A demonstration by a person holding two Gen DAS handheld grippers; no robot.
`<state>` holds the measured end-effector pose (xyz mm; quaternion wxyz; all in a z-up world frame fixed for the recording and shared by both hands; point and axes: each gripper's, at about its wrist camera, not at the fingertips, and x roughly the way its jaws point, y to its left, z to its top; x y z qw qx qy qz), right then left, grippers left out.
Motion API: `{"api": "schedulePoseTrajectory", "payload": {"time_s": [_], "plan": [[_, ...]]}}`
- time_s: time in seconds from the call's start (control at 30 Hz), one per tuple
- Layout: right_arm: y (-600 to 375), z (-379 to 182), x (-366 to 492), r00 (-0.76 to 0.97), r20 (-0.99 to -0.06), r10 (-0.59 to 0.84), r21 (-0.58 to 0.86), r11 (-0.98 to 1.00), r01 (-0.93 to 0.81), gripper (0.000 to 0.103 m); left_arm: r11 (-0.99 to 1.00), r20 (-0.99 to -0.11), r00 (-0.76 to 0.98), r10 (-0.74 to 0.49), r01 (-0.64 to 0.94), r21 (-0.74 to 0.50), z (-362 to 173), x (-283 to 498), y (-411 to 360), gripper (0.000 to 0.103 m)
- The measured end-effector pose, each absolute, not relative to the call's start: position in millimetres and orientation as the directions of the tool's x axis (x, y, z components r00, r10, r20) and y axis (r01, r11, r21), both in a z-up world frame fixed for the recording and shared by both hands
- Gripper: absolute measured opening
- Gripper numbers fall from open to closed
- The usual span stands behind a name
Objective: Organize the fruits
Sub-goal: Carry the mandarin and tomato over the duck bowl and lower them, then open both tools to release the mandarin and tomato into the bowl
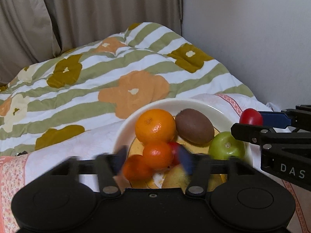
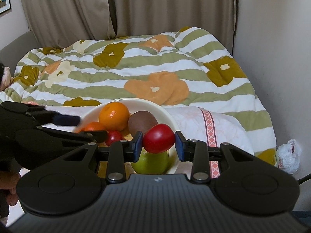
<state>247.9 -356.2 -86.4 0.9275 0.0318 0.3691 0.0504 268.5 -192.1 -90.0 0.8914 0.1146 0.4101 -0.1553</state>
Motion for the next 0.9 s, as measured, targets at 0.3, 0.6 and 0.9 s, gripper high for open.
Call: {"api": "schedulePoseTrajectory", "payload": {"time_s": [0.3, 0.6, 0.9], "plan": [[-353.3, -78.7, 245.4, 0.732, -0.669, 0.128, 0.093, 0.992, -0.089, 0.050, 0.943, -0.740, 0.651, -0.171, 0.325, 0.069, -72.9, 247.5, -170.8, 0.095], [-326.3, -82.6, 259.7, 0.705, -0.686, 0.178, 0.095, 0.983, -0.156, 0.050, 0.963, -0.742, 0.661, -0.113, 0.258, 0.083, -68.4, 228.7, -150.8, 0.095], [-308.5, -96.1, 273.3, 0.685, -0.699, 0.205, 0.098, 0.977, -0.192, 0.050, 0.974, -0.751, 0.654, -0.084, 0.213, 0.076, -73.0, 219.4, -136.9, 0.095]]}}
